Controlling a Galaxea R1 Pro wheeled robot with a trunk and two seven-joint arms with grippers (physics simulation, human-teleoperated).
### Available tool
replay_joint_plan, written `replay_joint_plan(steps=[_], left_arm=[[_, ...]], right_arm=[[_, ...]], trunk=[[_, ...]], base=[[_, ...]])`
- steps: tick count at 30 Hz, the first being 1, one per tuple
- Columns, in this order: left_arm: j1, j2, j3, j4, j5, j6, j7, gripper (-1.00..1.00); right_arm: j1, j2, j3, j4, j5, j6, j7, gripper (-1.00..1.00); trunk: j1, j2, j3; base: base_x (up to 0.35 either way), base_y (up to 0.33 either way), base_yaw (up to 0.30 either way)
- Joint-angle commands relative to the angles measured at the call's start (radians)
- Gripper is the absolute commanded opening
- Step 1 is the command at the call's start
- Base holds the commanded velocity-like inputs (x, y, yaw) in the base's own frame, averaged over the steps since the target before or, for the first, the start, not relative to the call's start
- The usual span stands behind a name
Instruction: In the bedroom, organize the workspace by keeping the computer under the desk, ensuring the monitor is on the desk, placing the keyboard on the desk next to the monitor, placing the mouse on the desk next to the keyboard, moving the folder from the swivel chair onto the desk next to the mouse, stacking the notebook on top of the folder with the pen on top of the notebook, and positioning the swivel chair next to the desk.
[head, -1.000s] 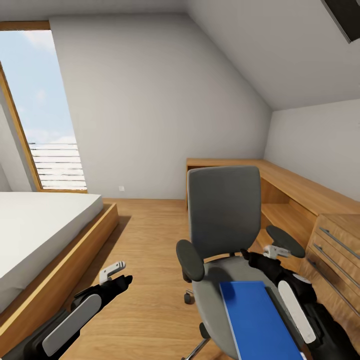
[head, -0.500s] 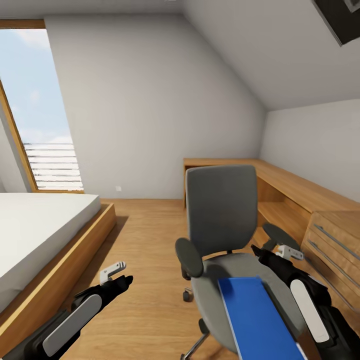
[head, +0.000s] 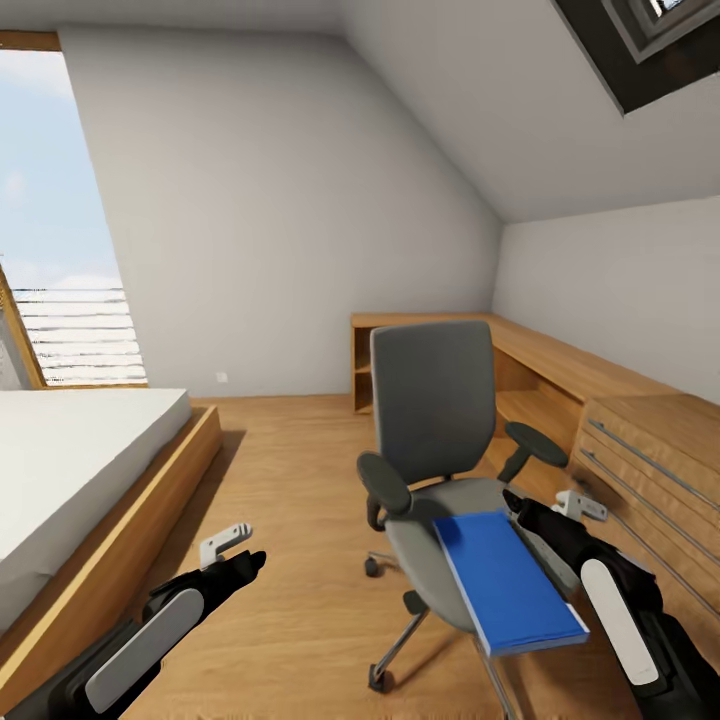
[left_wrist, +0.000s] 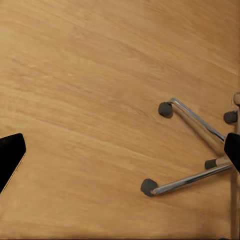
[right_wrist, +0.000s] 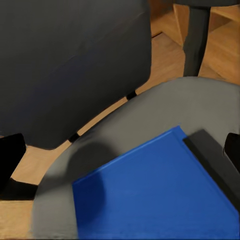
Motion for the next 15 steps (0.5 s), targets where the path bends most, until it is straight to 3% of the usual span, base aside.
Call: replay_joint_plan(steps=[1, 12, 15], left_arm=[[-0.001, 0.001, -0.002, -0.001, 0.004, 0.001, 0.006, 1.00], [-0.001, 0.001, -0.002, -0.001, 0.004, 0.001, 0.004, 1.00], [-0.001, 0.001, -0.002, -0.001, 0.004, 0.001, 0.004, 1.00]], right_arm=[[-0.001, 0.000, 0.000, -0.002, -0.011, 0.005, -0.009, 1.00], [0.001, -0.001, 0.000, -0.003, -0.011, 0.009, -0.009, 1.00], [0.001, -0.001, 0.000, -0.003, -0.011, 0.010, -0.009, 1.00]], trunk=[[-0.001, -0.001, -0.001], [-0.001, -0.001, -0.001], [-0.001, -0.001, 0.000]], base=[[-0.256, 0.227, -0.014], [-0.257, 0.227, -0.002], [-0.257, 0.227, -0.153]])
